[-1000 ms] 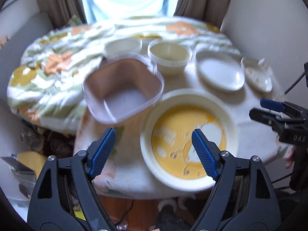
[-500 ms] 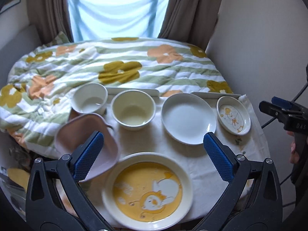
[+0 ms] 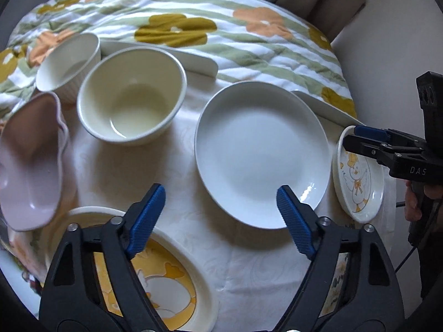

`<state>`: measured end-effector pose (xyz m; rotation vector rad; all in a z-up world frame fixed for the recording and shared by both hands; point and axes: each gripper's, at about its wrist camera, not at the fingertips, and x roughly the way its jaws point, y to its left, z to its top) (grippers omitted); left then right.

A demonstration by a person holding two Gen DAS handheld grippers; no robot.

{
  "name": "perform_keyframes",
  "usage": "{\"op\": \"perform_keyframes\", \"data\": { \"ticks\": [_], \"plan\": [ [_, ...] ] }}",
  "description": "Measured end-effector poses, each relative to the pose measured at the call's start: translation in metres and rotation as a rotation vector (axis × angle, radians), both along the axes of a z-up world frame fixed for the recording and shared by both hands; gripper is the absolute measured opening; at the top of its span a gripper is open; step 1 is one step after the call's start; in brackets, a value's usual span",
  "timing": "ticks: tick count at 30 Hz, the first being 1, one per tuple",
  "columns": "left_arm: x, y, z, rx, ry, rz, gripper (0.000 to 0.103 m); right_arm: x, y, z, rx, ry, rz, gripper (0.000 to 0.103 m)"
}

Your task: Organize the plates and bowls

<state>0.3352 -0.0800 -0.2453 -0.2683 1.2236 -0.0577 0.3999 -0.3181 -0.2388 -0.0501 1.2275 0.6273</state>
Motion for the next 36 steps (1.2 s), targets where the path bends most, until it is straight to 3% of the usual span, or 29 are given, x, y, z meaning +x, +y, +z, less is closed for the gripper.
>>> {"op": "perform_keyframes", "data": {
  "ticks": [3,8,12,13,16,18,26,36],
  "plan": [
    [0.007,-0.002,-0.023,-0.013,0.048,0.033,0.06,0.012,0.012,-0.022,-0.005,0.028,0.081,0.056],
    [0.013,-0.007,-0.044,-0.004,0.083,0.068,0.05,0.023,0.022,-0.041,-0.001,0.049,0.158,0.034],
    [0.014,-0.007,-0.048,0.0,0.086,0.086,0.037,0.026,0.025,-0.047,-0.01,0.048,0.196,0.034],
    [0.014,-0.007,-0.049,0.005,0.085,0.091,0.03,0.026,0.025,-0.048,-0.01,0.045,0.204,0.032],
    [0.014,-0.006,-0.048,0.002,0.078,0.099,0.021,0.027,0.026,-0.052,-0.008,0.046,0.22,0.021],
    [0.015,-0.008,-0.047,0.01,0.076,0.099,0.02,0.026,0.026,-0.054,-0.014,0.038,0.222,0.017],
    [0.019,-0.02,-0.038,0.1,0.062,0.083,0.02,0.028,0.023,-0.057,0.008,0.057,0.219,0.017],
    [0.017,-0.018,-0.023,0.106,0.039,0.076,0.02,0.023,0.02,-0.046,0.022,0.05,0.197,0.017]
  ]
}}
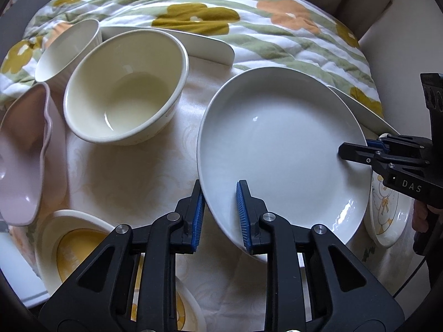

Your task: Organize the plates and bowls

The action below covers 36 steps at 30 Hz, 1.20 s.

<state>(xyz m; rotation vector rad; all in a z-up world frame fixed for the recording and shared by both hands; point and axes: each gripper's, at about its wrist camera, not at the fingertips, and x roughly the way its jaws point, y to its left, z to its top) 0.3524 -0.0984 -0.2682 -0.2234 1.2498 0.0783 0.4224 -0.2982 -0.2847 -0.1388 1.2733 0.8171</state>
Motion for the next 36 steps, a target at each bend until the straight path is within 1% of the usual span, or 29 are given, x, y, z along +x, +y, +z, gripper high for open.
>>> {"op": "perform_keyframes", "data": {
  "ticks": [7,12,17,22,25,29,32,36],
  "plan": [
    [-0.015,0.006,0.031,0.008,-0.053,-0.023,0.02,-0.013,-0.001,0.027,0.027,-0.041,-0.026,0.017],
    [-0.035,0.021,0.059,0.004,-0.104,-0.055,0.02,-0.036,0.004,0.055,0.05,-0.079,-0.06,0.017],
    [-0.062,0.046,0.086,-0.006,-0.153,-0.112,0.02,-0.075,0.018,0.085,0.062,-0.116,-0.124,0.017],
    [-0.092,0.076,0.098,-0.004,-0.172,-0.209,0.02,-0.126,0.043,0.1,0.059,-0.135,-0.224,0.017],
    [-0.11,0.099,0.101,-0.008,-0.179,-0.267,0.02,-0.153,0.059,0.101,0.06,-0.123,-0.29,0.017],
    [-0.131,0.122,0.094,-0.011,-0.174,-0.344,0.02,-0.191,0.082,0.094,0.054,-0.1,-0.377,0.017],
    [-0.144,0.136,0.084,-0.017,-0.152,-0.393,0.02,-0.215,0.096,0.083,0.05,-0.073,-0.433,0.017],
    [-0.156,0.145,0.064,-0.024,-0.137,-0.442,0.02,-0.234,0.105,0.067,0.043,-0.04,-0.494,0.017]
  ]
}}
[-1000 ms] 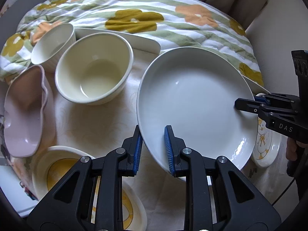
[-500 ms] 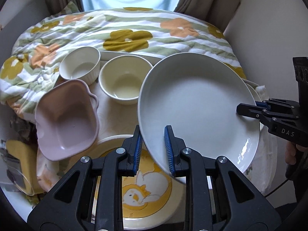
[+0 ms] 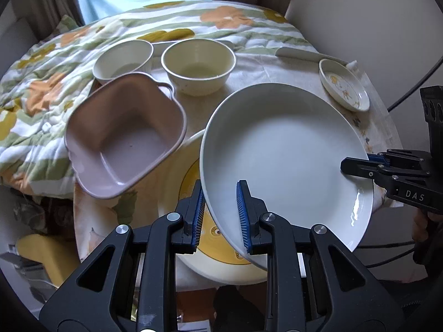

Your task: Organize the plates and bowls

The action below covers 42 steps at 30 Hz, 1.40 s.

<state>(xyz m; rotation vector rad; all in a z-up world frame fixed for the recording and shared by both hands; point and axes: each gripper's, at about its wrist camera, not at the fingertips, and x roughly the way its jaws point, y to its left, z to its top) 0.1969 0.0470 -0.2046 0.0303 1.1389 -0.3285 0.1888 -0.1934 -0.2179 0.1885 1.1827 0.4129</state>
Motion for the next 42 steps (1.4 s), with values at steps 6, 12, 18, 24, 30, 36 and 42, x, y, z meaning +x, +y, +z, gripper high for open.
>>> {"op": "perform_keyframes", "data": {
  "ticks": [6,12,18,24,30,36,42],
  "plan": [
    [-0.005,0.006,-0.035,-0.014,0.05,-0.014,0.02,-0.009,0.01,-0.019,-0.035,0.011,-0.032,0.017],
    [0.0,0.006,-0.057,0.0,0.079,-0.019,0.02,-0.009,0.018,-0.032,-0.063,0.005,-0.036,0.017],
    [0.004,0.008,-0.068,0.028,0.093,-0.012,0.02,-0.008,0.025,-0.035,-0.081,-0.008,-0.022,0.017],
    [0.005,-0.003,-0.068,0.113,0.06,-0.023,0.02,-0.007,0.033,-0.037,-0.102,-0.007,-0.01,0.017],
    [0.005,-0.015,-0.065,0.228,0.02,-0.044,0.02,-0.008,0.034,-0.04,-0.115,-0.001,-0.005,0.017],
    [0.0,-0.022,-0.065,0.324,-0.02,-0.071,0.02,-0.009,0.047,-0.038,-0.205,-0.038,0.047,0.017],
    [-0.004,-0.024,-0.065,0.362,-0.039,-0.071,0.02,-0.009,0.051,-0.038,-0.239,-0.056,0.062,0.017]
  ]
}}
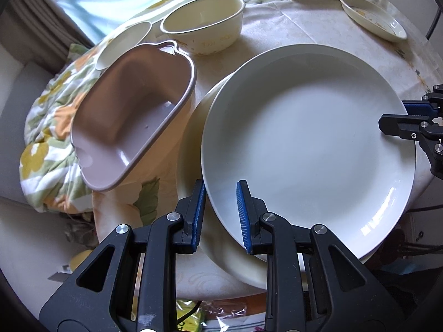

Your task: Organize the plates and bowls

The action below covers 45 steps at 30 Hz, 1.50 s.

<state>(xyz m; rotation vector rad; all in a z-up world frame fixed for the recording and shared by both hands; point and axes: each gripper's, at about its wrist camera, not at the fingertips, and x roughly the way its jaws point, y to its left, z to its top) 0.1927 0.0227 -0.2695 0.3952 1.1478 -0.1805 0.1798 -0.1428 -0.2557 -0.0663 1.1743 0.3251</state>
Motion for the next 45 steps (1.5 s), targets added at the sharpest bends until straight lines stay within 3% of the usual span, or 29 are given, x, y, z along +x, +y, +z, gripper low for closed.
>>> {"op": "perform_keyframes", "data": {
  "ticks": [9,24,32,36,39,40,42,43,45],
  "plan": [
    [-0.005,0.001,0.001,0.014,-0.009,0.012,0.02,0.003,0.007,0.003,-0.053,-0.028,0.026,0.017],
    [-0.011,0.006,0.007,0.029,-0.022,0.037,0.02,0.007,0.015,0.004,-0.058,-0.047,0.052,0.017],
    [-0.009,0.01,0.01,0.009,-0.019,0.054,0.02,0.008,0.013,0.004,-0.042,-0.041,0.051,0.017],
    [-0.009,0.012,0.023,0.021,-0.058,0.072,0.02,0.008,0.009,0.01,-0.004,-0.048,0.023,0.017],
    [-0.007,0.017,0.037,-0.014,-0.085,0.093,0.021,0.007,0.004,0.022,0.041,-0.07,0.002,0.017],
    [-0.006,0.019,0.041,-0.043,-0.086,0.096,0.021,0.007,0.002,0.026,0.05,-0.076,-0.004,0.022],
    [-0.004,0.022,0.049,-0.089,-0.084,0.104,0.021,0.005,-0.001,0.032,0.071,-0.087,-0.018,0.053],
    [-0.003,0.022,0.052,-0.101,-0.083,0.104,0.021,0.003,-0.003,0.036,0.084,-0.096,-0.026,0.074],
    [-0.002,0.022,0.058,-0.119,-0.082,0.105,0.021,0.001,-0.007,0.042,0.113,-0.097,-0.034,0.078]
  ]
}}
